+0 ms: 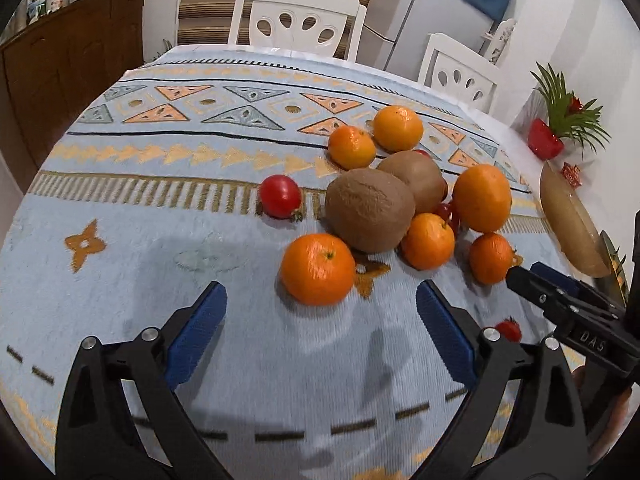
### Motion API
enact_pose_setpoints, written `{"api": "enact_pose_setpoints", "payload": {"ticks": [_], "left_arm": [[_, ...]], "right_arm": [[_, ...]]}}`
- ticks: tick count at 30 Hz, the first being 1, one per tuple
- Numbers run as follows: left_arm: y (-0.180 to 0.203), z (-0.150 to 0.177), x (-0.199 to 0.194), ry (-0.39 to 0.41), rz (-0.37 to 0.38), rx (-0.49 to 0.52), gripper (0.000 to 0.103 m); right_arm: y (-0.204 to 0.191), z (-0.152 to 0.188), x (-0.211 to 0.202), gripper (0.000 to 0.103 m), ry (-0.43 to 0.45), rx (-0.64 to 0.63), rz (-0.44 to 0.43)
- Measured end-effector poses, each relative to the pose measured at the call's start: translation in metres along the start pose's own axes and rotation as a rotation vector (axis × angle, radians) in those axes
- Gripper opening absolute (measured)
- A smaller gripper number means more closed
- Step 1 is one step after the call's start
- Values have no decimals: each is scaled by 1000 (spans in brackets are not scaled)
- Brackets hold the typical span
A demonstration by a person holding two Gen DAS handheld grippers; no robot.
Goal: Organize fruits
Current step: 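Grasp the tangerine with the left tool while the right tool grasps an orange, then carry both oranges to the amber glass bowl and open both tools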
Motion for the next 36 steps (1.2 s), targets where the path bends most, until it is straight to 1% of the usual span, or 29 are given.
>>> {"api": "enact_pose_setpoints", "payload": {"ticks": [3,5,9,12,13,17,20,22,23,24,26,27,29,31,34,36], "left_arm": [[3,-5,6,3,-21,15,94],[2,-8,10,-1,-34,19,92],[3,-11,17,-15,-28,14,90],[4,-11,19,-23,-40,19,90],[5,-11,20,-25,-43,21,88],[7,-11,23,-28,-73,32,83],[8,-12,25,-30,-94,39,82],[9,-12,25,-29,-109,42,81],[9,-12,26,-29,-121,43,76],[10,-12,26,-28,-136,45,71],[10,-12,26,-21,-174,49,46],[10,-12,25,-17,-195,53,42],[13,-9,21,-18,-192,57,42],[17,-7,13,-5,-171,62,42],[40,-5,-10,47,-158,108,42],[66,-8,-27,85,-134,156,42]], "right_arm": [[1,-5,8,71,-15,-2,3],[0,-7,14,72,-28,-2,0],[-1,-10,22,71,-47,-2,-26],[-4,-13,24,71,-46,-10,-21],[-4,-14,25,71,-47,-12,-22],[-5,-15,29,67,-59,-13,-43],[-5,-14,32,67,-63,-6,-55],[-6,-14,31,62,-61,-10,-64],[-7,-14,30,54,-60,-13,-78],[-9,-13,28,45,-60,-18,-102],[-11,-12,26,45,-56,-27,-87],[-12,-11,25,45,-53,-33,-72],[-11,-8,21,45,-47,-31,-69],[-5,-4,13,45,-37,-14,-97],[13,-2,-9,44,7,16,-95],[29,-4,-26,43,47,39,-82]]}}
Point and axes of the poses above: each gripper's, at about its wrist camera, not at the fingertips, and x roughly the way its jaws point, y to its right, z to its underside, the point moved 6 cm from there along x, roughly the way its jaws point, and after that the axes turned 15 degrees about -y, right-handed, at the moved point
